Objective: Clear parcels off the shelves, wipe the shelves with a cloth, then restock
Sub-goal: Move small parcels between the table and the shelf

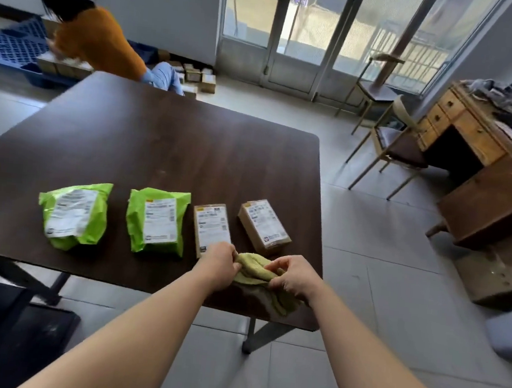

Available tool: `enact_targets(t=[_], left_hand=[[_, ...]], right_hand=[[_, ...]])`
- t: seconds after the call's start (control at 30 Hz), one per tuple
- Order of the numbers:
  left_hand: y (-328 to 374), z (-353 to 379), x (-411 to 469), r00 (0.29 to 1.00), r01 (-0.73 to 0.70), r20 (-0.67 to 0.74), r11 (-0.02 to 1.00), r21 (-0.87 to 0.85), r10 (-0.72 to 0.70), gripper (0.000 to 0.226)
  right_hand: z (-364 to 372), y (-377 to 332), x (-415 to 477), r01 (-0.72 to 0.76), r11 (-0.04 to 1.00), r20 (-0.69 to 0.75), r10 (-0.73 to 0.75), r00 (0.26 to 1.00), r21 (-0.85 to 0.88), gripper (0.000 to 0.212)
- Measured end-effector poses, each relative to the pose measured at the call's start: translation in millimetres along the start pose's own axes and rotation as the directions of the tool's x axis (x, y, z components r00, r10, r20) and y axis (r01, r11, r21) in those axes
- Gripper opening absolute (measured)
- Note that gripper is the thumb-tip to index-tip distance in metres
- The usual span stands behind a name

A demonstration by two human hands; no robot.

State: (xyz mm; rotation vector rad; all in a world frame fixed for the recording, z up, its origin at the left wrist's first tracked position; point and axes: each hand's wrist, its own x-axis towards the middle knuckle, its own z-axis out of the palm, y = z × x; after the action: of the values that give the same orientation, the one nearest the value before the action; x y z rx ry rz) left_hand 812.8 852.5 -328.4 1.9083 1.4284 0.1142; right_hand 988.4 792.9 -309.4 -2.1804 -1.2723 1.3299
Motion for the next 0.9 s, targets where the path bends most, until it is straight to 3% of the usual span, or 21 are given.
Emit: enact_targets(t=[0.17,0.3,0.53,0.9], left_hand=[[9.1,43.2,22.6,0.996,0.026,0.087,0.999,0.030,-0.028,0.021],[5.5,49.4,29.6,0.992,0.058,0.106,0.997,0.058,-0.064,0.029],[-11.6,2.8,28.4,0.983,0.166,-0.070,0.986,-0.032,-0.167,0.042],[-105.2,-98.0,-11.1,0.849,0.389,-0.309,0.903,-0.183,-0.428,0.039]], right_hand=[[-6.7,37.1,31.0,-0.030,0.990,-0.007,0.029,1.000,-0.141,0.048],[-12.0,45.9,44.8,0.032,0.983,-0.096,-0.051,0.994,-0.182,0.035],[-14.0,-6.3,61.9,0.165,0.986,-0.121,-0.163,0.979,0.010,0.031],[65.5,-130.6,81.4,0.340,0.940,0.018,-0.340,0.940,0.011,0.029]])
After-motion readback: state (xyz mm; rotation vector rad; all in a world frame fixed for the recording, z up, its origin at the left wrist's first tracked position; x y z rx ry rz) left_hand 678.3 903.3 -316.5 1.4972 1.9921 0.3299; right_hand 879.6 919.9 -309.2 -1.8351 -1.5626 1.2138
